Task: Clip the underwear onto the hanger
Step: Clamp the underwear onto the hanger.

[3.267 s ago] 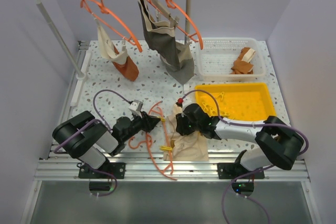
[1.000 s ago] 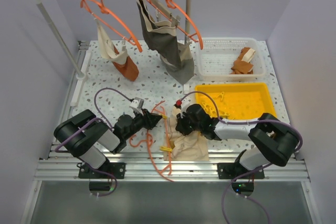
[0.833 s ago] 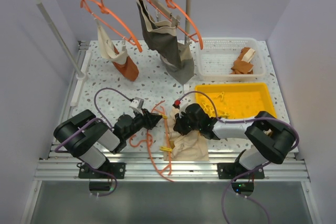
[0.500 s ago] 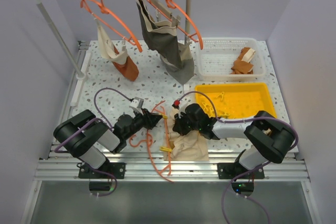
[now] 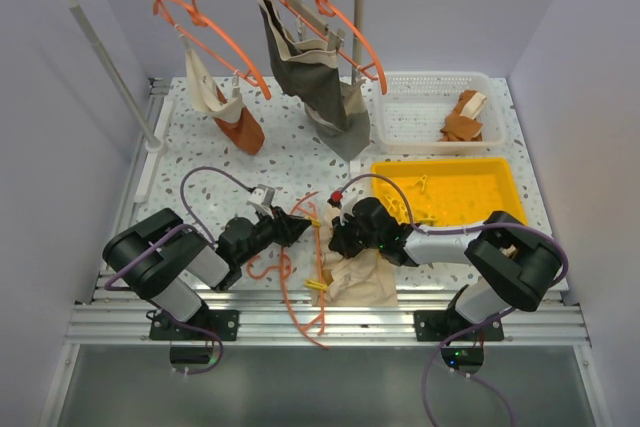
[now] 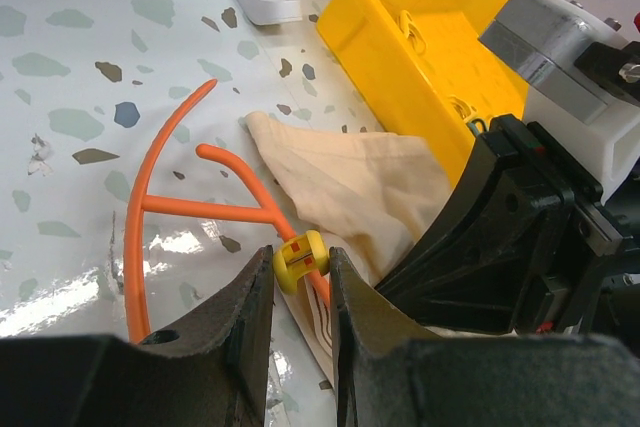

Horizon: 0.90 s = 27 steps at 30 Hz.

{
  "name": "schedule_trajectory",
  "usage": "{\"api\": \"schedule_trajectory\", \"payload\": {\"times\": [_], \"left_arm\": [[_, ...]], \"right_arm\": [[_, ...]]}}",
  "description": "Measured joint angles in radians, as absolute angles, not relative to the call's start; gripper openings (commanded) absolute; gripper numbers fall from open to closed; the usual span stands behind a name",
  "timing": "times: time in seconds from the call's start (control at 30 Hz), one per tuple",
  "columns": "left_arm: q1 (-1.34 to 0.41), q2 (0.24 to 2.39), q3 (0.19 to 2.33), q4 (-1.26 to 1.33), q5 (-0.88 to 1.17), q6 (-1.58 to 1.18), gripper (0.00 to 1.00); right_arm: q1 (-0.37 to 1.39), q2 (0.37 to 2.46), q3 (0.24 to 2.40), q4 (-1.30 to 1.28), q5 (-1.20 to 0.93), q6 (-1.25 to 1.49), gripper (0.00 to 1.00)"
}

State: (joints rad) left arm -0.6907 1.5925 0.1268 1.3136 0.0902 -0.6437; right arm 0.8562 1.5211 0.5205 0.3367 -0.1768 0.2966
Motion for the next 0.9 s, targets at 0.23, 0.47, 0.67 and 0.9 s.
{"api": "schedule_trajectory", "payload": {"times": [0.23,0.47,0.67,0.9], "left_arm": [[-0.691,1.607,0.126,1.313,0.117,-0.657,0.04],[-0.691,1.607,0.111,1.315,0.124,-0.662,0.04],[-0.691,1.616,0.111,1.315,0.128,-0.669,0.03],[-0.697,1.620,0.114,1.315,0.136,-0.673,0.03]], "right_arm": [[0.857,1.521,0.521,0.337,-0.176,0.294,0.00],[0.857,1.520,0.521,0.336,-0.176,0.294,0.00],[0.857,1.518,0.521,0.332,-0.176,0.293,0.00],[0.857,1.517,0.521,0.329,-0.176,0.293,0.00]]}}
